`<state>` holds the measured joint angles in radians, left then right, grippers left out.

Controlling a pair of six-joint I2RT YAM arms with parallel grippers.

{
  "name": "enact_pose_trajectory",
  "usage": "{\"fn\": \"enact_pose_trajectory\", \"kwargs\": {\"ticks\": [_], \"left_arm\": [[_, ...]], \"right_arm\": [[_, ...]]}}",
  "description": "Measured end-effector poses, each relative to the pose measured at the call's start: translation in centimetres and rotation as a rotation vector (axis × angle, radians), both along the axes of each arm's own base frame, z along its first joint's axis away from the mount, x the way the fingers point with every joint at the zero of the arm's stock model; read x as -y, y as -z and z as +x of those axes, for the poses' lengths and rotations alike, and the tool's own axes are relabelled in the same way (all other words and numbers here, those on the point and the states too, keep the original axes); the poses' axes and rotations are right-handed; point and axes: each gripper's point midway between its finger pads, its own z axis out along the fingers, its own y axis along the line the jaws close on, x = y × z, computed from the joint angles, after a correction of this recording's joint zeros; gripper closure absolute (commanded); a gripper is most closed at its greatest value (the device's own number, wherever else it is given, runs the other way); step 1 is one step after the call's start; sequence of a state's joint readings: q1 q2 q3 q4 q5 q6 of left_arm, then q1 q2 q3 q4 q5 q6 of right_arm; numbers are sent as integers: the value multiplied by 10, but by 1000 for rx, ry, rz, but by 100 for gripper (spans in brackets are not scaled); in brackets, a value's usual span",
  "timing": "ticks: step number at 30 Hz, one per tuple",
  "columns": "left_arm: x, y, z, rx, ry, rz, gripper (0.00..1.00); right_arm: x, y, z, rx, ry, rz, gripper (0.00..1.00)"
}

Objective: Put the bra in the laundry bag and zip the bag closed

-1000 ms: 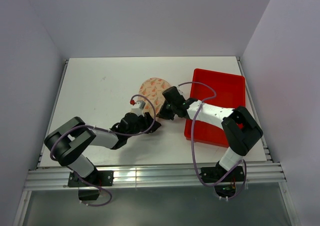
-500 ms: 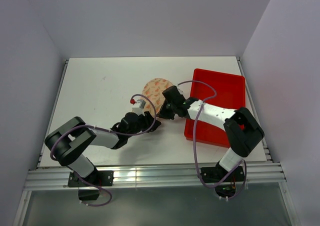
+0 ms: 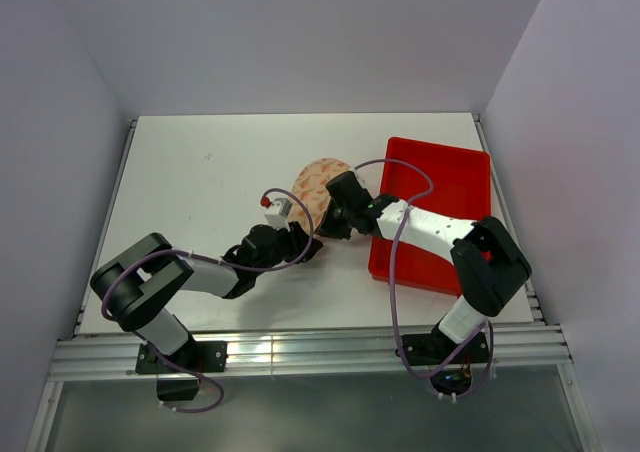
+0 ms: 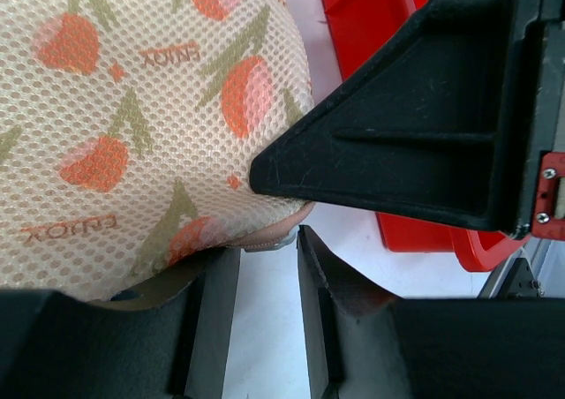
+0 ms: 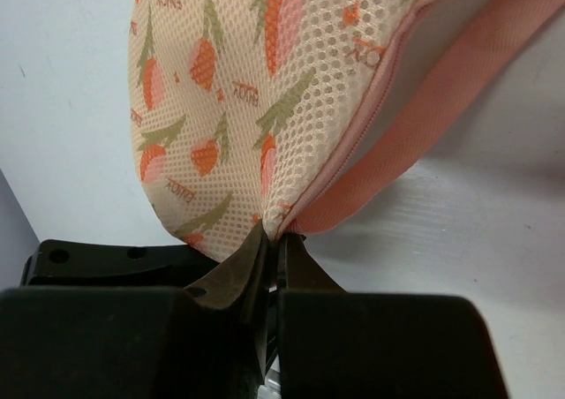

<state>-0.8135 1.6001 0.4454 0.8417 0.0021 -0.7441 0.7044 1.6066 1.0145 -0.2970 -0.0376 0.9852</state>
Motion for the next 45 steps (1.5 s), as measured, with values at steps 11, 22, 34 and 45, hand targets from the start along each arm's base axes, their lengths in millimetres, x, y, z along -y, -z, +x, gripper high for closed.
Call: {"fn": "enact_pose_trajectory", "kwargs": {"ticks": [11, 22, 34, 45], "left_arm": [[0, -1, 1, 18, 6, 7, 68], [2, -2, -1, 25, 19, 6, 100], [-6, 1, -10, 19, 16, -3, 100], [-24, 12, -21, -50, -55, -12, 100]], "right_arm": [[1, 2, -4, -5, -34, -14, 100], [2, 3, -6, -5, -50, -21, 100], [6, 7, -12, -25, -71, -46, 100], [21, 13, -2, -24, -98, -147, 100]]}}
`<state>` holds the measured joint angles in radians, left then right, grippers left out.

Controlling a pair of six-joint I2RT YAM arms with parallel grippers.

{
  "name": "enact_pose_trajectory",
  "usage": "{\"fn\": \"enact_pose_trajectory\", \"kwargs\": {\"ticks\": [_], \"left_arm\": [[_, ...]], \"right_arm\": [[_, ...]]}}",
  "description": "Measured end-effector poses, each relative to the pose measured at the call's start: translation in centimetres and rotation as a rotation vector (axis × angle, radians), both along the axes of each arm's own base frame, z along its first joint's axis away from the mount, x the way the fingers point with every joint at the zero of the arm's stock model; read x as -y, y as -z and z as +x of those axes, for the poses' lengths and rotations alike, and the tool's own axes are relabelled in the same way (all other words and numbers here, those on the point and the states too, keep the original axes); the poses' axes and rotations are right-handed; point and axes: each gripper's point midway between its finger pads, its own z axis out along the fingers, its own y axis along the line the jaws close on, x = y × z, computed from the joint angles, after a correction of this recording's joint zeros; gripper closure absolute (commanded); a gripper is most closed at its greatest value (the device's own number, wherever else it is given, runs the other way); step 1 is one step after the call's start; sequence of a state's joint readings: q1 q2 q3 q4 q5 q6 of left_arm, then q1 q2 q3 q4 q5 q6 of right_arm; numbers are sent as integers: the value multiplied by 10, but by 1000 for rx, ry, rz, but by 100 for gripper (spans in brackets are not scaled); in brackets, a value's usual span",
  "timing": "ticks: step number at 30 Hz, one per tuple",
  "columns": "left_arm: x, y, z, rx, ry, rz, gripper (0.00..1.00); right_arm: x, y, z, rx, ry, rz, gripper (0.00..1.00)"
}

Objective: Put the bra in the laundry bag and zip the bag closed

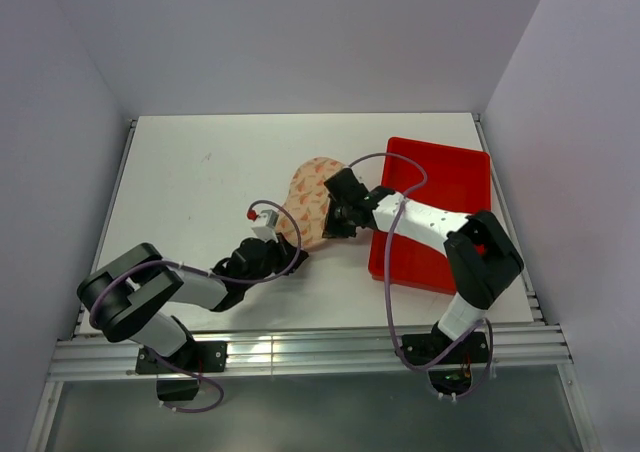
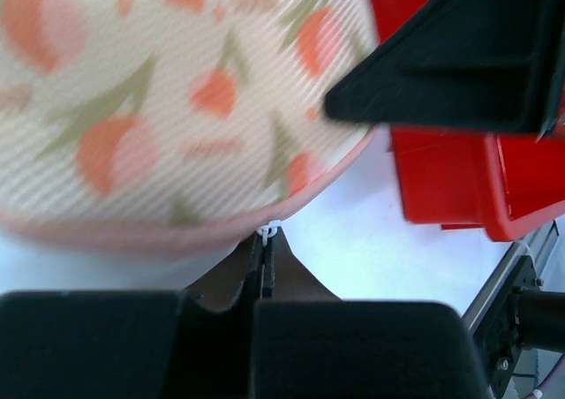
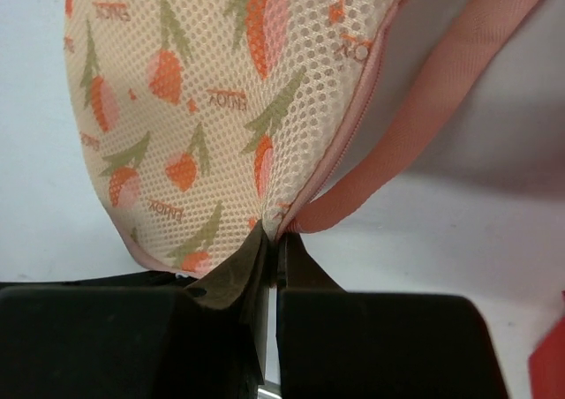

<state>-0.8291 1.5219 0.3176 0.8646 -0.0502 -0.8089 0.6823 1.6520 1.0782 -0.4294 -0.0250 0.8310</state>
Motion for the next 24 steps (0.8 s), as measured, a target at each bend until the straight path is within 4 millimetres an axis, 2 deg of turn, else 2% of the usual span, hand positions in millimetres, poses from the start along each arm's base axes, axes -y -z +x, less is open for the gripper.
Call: {"fn": "enact_pose_trajectory", "kwargs": {"ticks": [6, 13, 15, 16, 17, 19, 20, 23, 24], "left_arm": [[-21, 20, -9, -74, -77, 13, 100], [-48, 24, -19, -116, -175, -25, 100], [-54, 22, -22, -116, -194, -36, 100], [-56, 19, -21, -111, -203, -40, 100], [-56, 16, -21, -104, -209, -44, 100], [-57, 10, -20, -92, -216, -51, 100], [-57, 9, -20, -91, -216, -48, 100], [-56, 14, -23, -103, -204, -14, 100], [-55, 17, -24, -109, -194, 4, 100]], "right_arm": [[8, 5, 16, 5, -26, -62, 100], [-10, 5, 46, 18, -91, -111, 100], [-17, 6, 53, 21, -112, -119, 97], [-19, 7, 56, 18, -121, -126, 94], [-23, 7, 60, 19, -130, -126, 80], [-30, 9, 66, 15, -147, -130, 67], [-31, 9, 68, 20, -150, -134, 54], [-26, 9, 75, 47, -136, -167, 40], [-25, 7, 76, 53, -129, -168, 38]]}}
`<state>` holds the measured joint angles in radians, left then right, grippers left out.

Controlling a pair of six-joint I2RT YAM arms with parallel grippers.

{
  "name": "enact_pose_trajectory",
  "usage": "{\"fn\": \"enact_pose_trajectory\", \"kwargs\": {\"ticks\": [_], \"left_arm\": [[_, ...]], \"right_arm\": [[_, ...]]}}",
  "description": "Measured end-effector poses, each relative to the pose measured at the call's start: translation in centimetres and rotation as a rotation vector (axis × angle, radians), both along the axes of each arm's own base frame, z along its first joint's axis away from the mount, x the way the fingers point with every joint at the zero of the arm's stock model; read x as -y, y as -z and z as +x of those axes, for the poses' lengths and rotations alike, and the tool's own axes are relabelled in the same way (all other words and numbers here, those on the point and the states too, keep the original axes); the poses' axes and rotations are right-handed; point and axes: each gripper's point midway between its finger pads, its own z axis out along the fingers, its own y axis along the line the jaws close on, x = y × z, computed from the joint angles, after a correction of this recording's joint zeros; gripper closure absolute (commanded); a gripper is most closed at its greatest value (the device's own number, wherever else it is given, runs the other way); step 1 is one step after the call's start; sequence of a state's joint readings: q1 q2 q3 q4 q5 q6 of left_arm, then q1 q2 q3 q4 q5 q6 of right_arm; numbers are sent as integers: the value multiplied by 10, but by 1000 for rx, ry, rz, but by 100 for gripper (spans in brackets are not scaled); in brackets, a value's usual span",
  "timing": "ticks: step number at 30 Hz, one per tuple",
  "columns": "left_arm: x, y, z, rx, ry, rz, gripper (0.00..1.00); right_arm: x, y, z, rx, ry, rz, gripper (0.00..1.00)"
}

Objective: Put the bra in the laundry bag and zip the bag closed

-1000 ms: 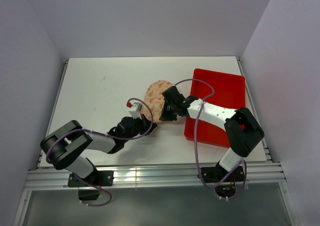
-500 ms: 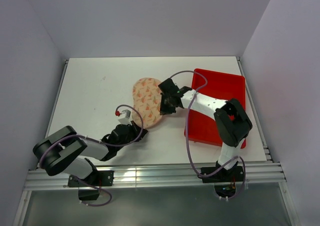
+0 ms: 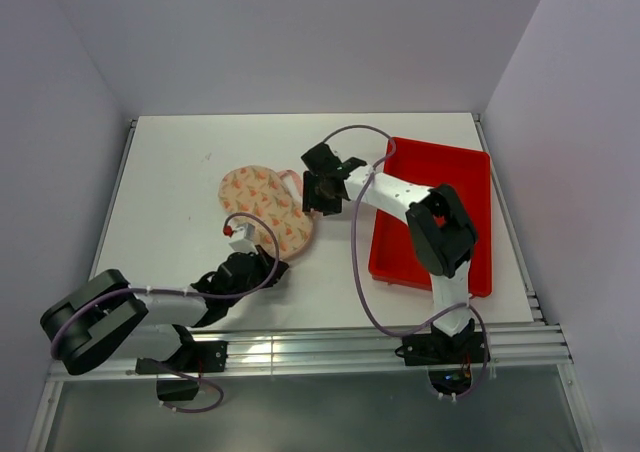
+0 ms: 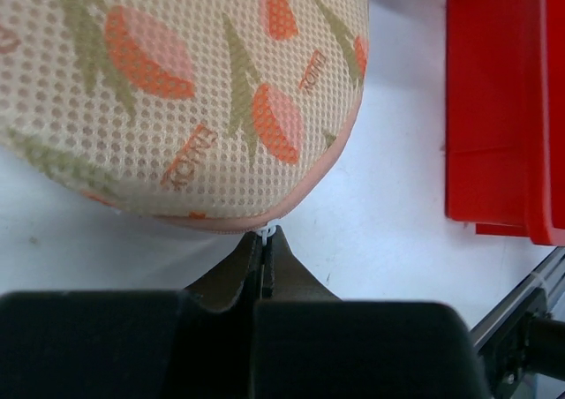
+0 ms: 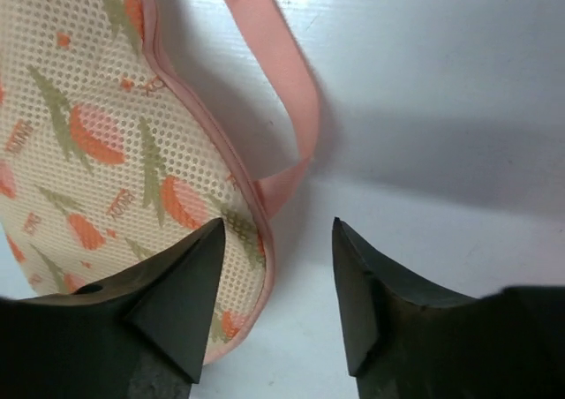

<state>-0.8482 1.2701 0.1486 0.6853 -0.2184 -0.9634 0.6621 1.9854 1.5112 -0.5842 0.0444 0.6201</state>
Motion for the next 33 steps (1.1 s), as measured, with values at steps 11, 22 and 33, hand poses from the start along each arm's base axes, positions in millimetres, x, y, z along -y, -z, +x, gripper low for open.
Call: {"fn": "enact_pose_trajectory", "kwargs": {"ticks": [11, 22, 33], "left_arm": [[54, -11, 8, 8, 213, 36, 100], [89, -22, 11, 21, 359, 30, 100], [87, -14, 8, -5, 371, 51, 100]], "right_arm": [[22, -38, -54, 10, 60, 159, 34], [12, -7, -89, -116, 129, 321, 34], [-1, 7, -80, -146, 185, 372, 95]]}}
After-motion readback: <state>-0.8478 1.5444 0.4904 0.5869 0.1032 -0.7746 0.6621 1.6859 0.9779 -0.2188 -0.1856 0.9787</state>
